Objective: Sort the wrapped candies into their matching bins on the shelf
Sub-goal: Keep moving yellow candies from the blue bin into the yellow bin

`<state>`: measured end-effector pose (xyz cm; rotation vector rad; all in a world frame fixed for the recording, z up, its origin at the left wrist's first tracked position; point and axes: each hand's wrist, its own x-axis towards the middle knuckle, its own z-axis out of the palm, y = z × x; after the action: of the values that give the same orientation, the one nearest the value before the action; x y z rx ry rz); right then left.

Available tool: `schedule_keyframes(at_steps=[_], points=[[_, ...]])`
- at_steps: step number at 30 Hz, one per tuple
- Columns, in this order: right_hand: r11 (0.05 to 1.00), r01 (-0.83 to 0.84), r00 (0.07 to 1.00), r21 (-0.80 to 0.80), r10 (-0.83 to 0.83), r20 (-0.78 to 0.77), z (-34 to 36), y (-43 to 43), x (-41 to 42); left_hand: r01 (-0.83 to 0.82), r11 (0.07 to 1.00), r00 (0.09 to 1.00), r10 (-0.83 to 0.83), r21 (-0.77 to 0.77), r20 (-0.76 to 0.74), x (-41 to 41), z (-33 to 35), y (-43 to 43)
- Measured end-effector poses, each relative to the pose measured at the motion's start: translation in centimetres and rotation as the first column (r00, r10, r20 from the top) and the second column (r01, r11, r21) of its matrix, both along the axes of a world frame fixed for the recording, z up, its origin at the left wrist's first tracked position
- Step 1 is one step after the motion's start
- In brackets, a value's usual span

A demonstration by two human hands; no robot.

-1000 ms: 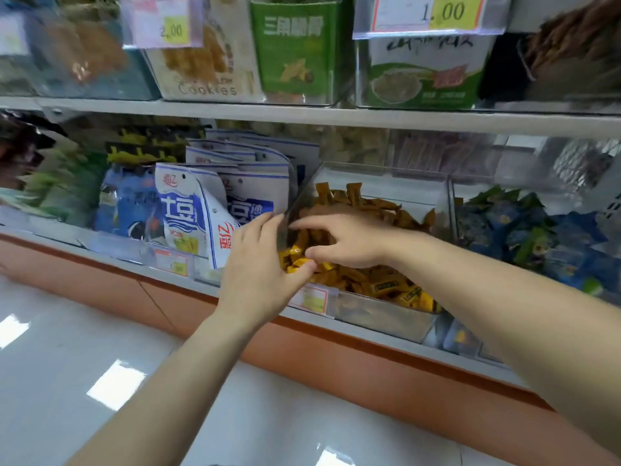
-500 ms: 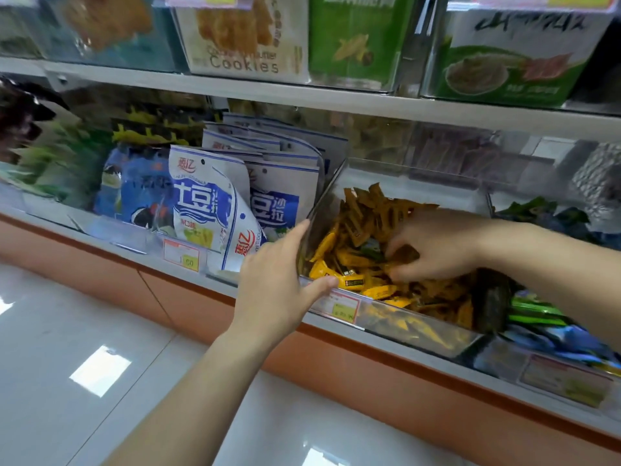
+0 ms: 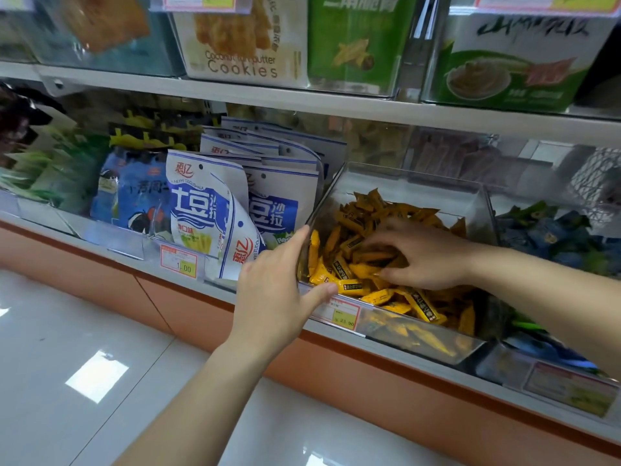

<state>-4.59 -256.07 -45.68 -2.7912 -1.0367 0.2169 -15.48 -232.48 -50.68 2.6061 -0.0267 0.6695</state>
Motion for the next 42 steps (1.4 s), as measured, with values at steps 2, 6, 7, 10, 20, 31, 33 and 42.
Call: schedule_keyframes(at_steps=[2, 6, 7, 10, 20, 31, 33, 42], points=[[0.995, 0.097, 0.990, -0.001, -0.096, 0.105, 0.0, -0.1, 0.3, -0.001, 1.000, 1.000, 0.001, -0.002, -0.004, 0.0, -0.1, 0.0], [0.991, 0.124, 0.985, -0.056, -0.130, -0.118, -0.6, 1.1, 0.6, 0.000, 1.000, 1.000, 0.000, 0.005, -0.010, 0.0, -0.2, 0.0], [0.989, 0.135, 0.977, -0.067, -0.144, -0.159, -0.6, 1.6, 0.6, -0.001, 1.000, 1.000, 0.001, 0.003, -0.012, 0.0, -0.2, 0.0], [0.987, 0.142, 0.973, -0.072, -0.153, -0.171, -0.3, 3.0, 0.6, 0.003, 1.000, 1.000, -0.003, -0.005, -0.025, -0.1, 0.1, -0.1], [0.969, 0.188, 0.968, 0.162, -0.155, -0.197, 1.8, -0.5, -0.5, 0.083, 0.996, 0.996, -0.081, -0.045, 0.038, -1.3, 3.3, -0.5], [0.851, 0.332, 0.943, 0.406, -0.297, -0.149, 3.0, -6.2, -0.5, 0.194, 0.980, 0.853, -0.147, 0.043, -0.501, 11.6, 4.8, -8.9], [0.850, 0.330, 0.943, 0.410, -0.317, -0.102, 2.4, -6.9, -0.7, 0.250, 0.958, 0.799, -0.122, 0.142, -0.588, 12.2, 3.9, -9.1], [0.899, 0.222, 0.975, 0.378, -0.210, -0.074, 2.4, -4.7, 1.6, 0.499, 0.836, 0.779, -0.319, 0.227, -0.539, 2.8, 3.1, -7.4]])
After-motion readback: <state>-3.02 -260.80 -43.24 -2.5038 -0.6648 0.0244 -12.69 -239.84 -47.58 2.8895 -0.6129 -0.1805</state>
